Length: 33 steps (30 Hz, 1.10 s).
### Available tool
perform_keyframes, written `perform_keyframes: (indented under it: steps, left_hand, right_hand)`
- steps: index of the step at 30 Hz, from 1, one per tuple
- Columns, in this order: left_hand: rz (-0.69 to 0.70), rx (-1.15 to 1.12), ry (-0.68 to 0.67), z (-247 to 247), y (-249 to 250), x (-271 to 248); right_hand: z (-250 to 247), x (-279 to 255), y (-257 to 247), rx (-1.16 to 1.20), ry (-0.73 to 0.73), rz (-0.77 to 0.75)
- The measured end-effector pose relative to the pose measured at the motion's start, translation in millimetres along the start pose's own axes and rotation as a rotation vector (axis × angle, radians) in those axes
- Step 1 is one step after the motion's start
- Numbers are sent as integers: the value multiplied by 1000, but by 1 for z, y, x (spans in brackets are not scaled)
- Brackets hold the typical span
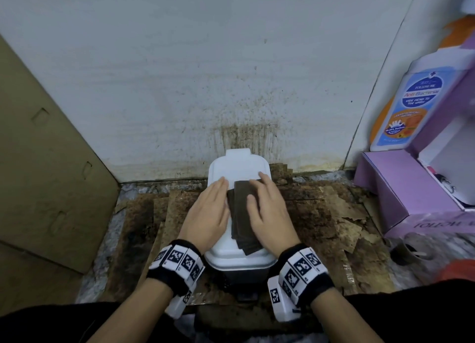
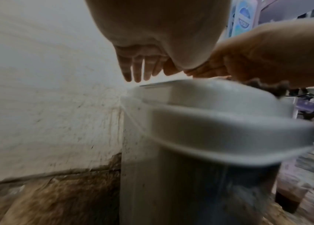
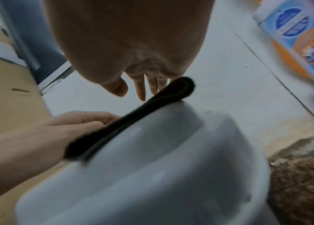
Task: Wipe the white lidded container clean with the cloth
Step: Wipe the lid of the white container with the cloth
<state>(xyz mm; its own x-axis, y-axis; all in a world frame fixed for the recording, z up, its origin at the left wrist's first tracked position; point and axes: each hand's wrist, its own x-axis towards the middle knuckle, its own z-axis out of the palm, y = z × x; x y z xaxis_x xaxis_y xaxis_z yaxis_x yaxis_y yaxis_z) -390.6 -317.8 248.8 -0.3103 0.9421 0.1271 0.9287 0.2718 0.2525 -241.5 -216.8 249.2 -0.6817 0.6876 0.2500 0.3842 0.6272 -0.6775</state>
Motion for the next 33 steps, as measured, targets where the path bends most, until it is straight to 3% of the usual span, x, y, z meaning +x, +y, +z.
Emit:
perform_keyframes:
  steps: [3, 5, 10, 16, 27, 33]
  left_hand:
    - [-78, -1, 24, 12, -7, -17]
    - [-94, -29, 0, 20, -10, -23]
    - [-143, -90, 1, 21, 1, -20]
    - [-139, -101, 2, 29, -4, -19]
    - [-153, -178, 13, 29, -5, -24]
    - [-175, -234, 29, 29, -7, -25]
  right_hand:
    - [15, -9, -1, -309, -172, -101]
    - [24, -15, 3, -468, -160, -147]
    - [32, -28, -4, -557, -115, -99]
    - [35, -43, -10, -555, -103, -45]
    - [18, 6, 6, -515, -258, -66]
    - [21, -9, 5, -499, -241, -44]
